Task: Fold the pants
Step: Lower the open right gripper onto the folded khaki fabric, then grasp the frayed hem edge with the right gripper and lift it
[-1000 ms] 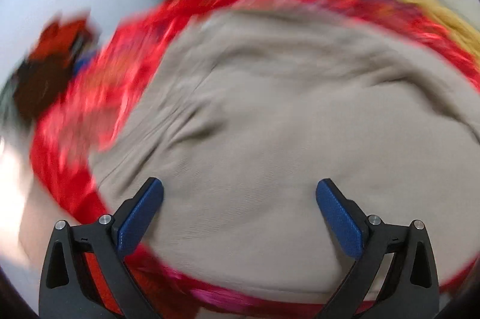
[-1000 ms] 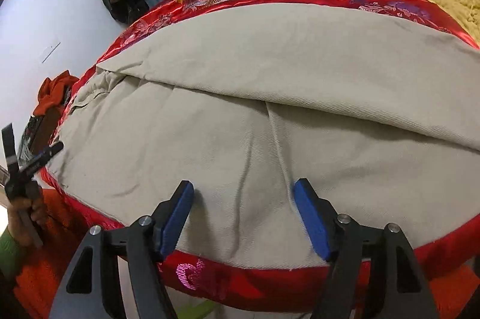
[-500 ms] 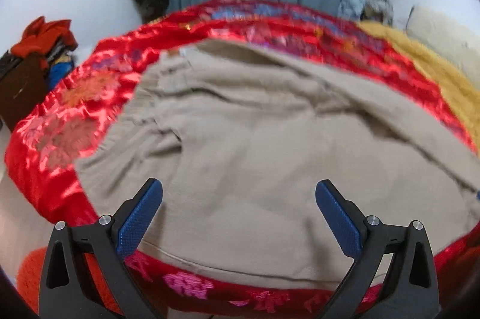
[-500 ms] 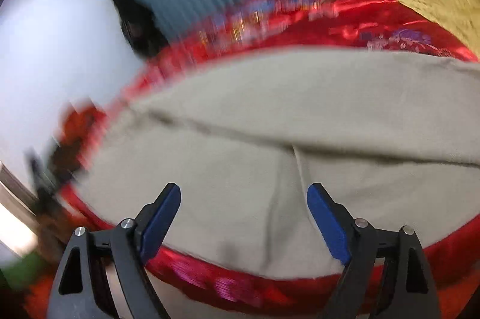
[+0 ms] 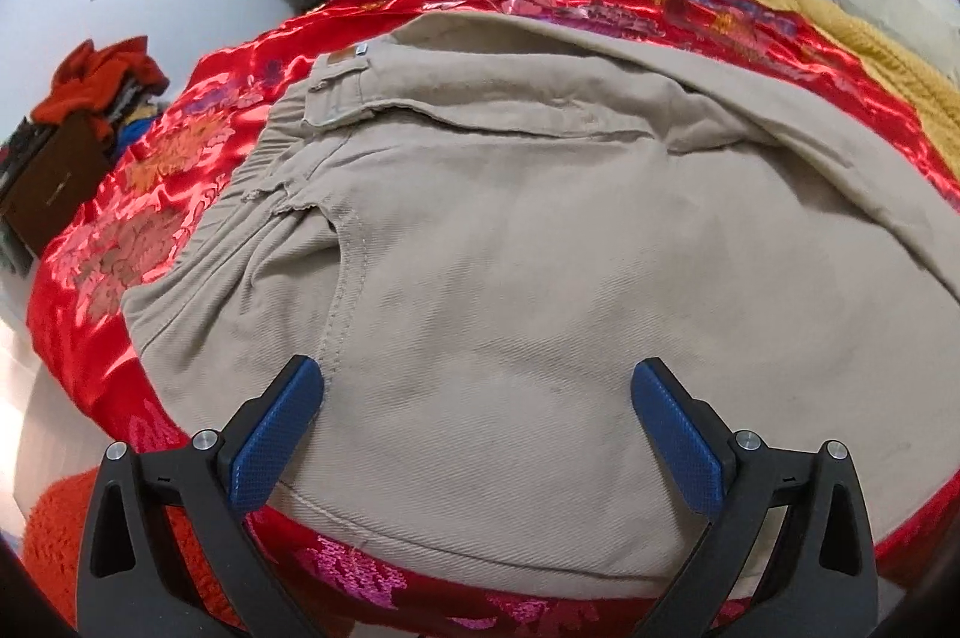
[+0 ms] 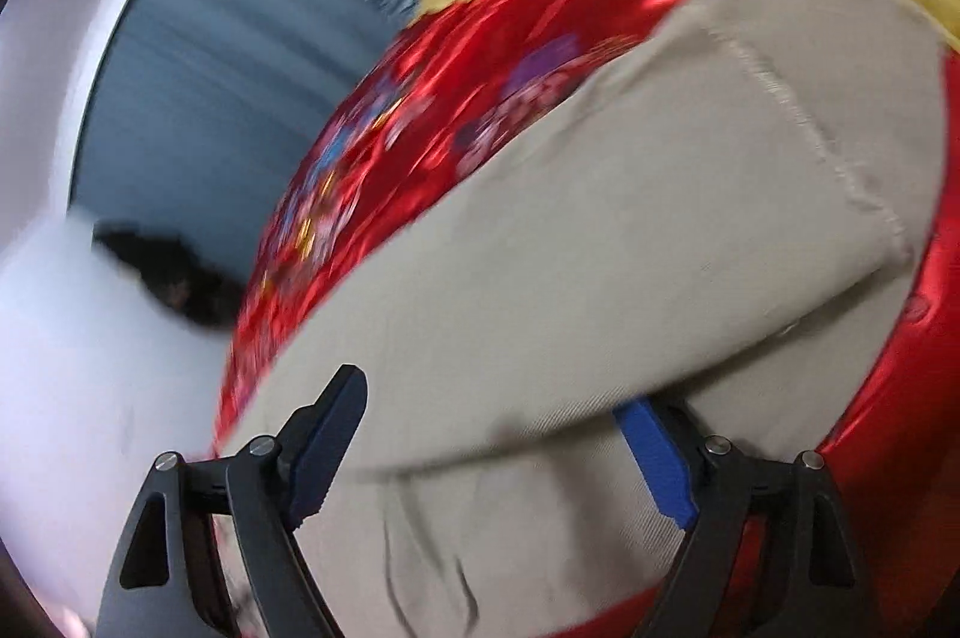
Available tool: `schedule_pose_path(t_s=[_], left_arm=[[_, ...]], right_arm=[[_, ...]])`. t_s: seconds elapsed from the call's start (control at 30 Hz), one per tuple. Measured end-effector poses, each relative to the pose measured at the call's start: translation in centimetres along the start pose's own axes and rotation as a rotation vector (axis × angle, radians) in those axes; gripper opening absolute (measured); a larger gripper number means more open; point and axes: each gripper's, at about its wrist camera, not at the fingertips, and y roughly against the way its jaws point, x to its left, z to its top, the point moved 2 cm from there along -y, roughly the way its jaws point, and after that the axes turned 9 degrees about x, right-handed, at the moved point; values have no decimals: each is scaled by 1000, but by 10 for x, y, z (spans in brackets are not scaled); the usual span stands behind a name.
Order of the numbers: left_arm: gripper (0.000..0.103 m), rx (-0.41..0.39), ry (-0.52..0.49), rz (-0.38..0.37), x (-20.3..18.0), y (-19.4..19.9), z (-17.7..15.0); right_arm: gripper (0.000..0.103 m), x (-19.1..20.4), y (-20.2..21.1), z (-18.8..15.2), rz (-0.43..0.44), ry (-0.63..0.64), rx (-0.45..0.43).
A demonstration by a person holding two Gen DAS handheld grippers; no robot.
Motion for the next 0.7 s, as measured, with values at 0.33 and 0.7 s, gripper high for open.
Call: schedule_pose_path(t_s=[0.33, 0.7], left_arm=[[102, 49, 212, -503, 17, 44, 66], [102, 191, 303, -687, -18, -16, 159]], right_arm=[[6, 103, 64, 25, 17, 354, -66], [5, 199, 169, -27, 236, 662, -116]])
